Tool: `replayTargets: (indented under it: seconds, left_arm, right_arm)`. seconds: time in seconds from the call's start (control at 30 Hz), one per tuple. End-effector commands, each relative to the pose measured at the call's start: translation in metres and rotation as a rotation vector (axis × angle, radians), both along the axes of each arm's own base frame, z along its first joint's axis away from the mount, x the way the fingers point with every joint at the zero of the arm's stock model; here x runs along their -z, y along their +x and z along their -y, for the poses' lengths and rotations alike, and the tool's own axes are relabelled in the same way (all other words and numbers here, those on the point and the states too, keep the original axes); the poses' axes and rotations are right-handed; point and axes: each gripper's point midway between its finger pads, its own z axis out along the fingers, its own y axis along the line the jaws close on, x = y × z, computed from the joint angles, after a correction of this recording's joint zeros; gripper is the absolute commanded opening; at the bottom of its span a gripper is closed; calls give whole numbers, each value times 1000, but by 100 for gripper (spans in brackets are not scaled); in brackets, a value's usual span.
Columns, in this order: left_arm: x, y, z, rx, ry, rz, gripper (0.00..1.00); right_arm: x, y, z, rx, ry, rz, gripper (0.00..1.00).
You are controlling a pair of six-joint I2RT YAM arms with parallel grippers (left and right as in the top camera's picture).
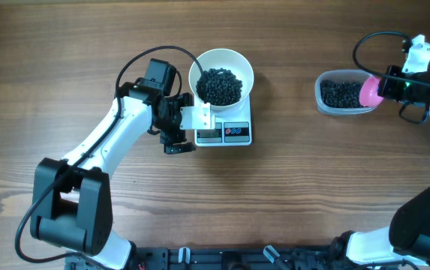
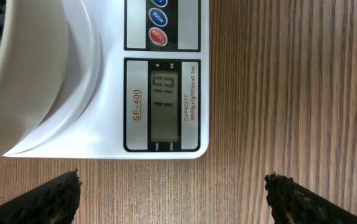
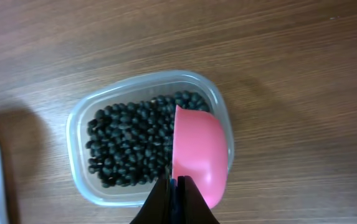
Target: Scoop item into bowl and weigh 150g on scale
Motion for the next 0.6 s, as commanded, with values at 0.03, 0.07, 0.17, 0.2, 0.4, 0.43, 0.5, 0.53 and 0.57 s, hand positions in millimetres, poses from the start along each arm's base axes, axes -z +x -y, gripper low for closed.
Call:
replayTargets:
  seconds: [0.03, 0.07, 0.17, 0.2, 0.4, 0.43, 0.5, 0.53, 0.57]
  left_arm:
    - [5, -4, 1, 18, -12, -17, 100]
    - [5, -4, 1, 18, -12, -17, 100]
    - [5, -4, 1, 18, -12, -17, 100]
    - [5, -4, 1, 18, -12, -17, 100]
    - [5, -4, 1, 18, -12, -17, 100]
    - [5, -4, 1, 18, -12, -17, 100]
    - [5, -4, 1, 18, -12, -17, 100]
    - [5, -4, 1, 18, -12, -17, 100]
    - [5, -4, 1, 18, -12, -17, 100]
  right_arm:
    - [22, 4, 8, -15, -140, -84, 4]
    - [30, 6, 8, -25, -157, -105, 4]
    - [58, 10, -7, -64, -147, -170, 4]
    - [64, 10, -11, -75, -142, -188, 4]
    - [96, 13, -68, -196, 94, -227, 4]
    - [97, 13, -77, -193, 155, -228, 4]
    - [95, 13, -89, -217, 226, -219, 4]
    - [94, 13, -91, -223, 241, -212, 4]
    - [93, 15, -90, -221, 241, -205, 4]
